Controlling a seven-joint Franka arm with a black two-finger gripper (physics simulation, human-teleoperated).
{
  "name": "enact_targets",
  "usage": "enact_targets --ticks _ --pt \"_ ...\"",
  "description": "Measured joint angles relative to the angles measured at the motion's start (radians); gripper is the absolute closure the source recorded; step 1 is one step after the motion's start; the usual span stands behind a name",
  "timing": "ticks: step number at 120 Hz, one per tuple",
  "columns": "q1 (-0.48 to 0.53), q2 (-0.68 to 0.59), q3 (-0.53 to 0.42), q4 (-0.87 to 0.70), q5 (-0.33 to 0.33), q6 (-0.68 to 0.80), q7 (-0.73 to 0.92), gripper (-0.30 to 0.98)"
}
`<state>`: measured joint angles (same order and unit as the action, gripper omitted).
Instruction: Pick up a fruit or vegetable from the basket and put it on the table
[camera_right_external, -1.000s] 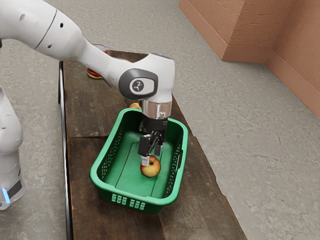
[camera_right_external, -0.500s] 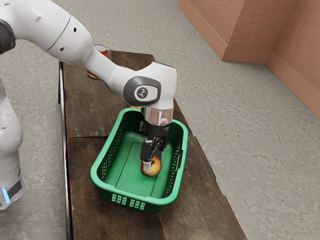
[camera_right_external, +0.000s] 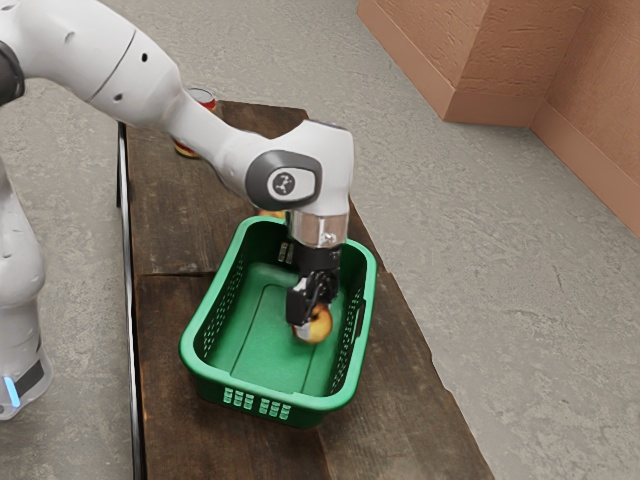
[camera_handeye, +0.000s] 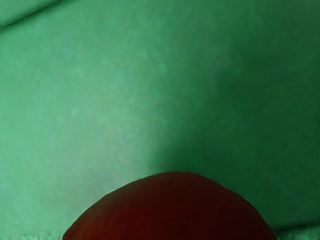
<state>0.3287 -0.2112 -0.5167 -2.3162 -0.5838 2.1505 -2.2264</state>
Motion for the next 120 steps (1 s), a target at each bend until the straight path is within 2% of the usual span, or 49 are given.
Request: enact_targets --ticks 16,31,50,60,78,90,107,112,120 --pt "-0.006 -0.078 0.0 0.001 0.015 -0.001 0.005 0.39" --pt "-0.032 -0.143 -0.009 0.049 0.109 -0.004 0.006 0.38" --pt "-0.04 -0.129 -0.109 0.157 0.184 -0.005 0.002 0.38" --pt "-0.081 -0.022 -0.144 0.267 0.255 -0.006 -0.01 0.39" --pt "-0.24 0.239 -0.139 0.484 0.416 -0.006 -0.052 0.39" --pt "-0.39 0.378 -0.049 0.604 0.501 -0.006 -0.084 0.39" --pt "-0.479 0.459 0.018 0.661 0.55 -0.003 -0.123 0.4" --pt "-0.494 0.467 0.028 0.666 0.57 -0.002 -0.133 0.28" --pt "-0.525 0.471 0.048 0.668 0.614 0.0 -0.15 0.19"
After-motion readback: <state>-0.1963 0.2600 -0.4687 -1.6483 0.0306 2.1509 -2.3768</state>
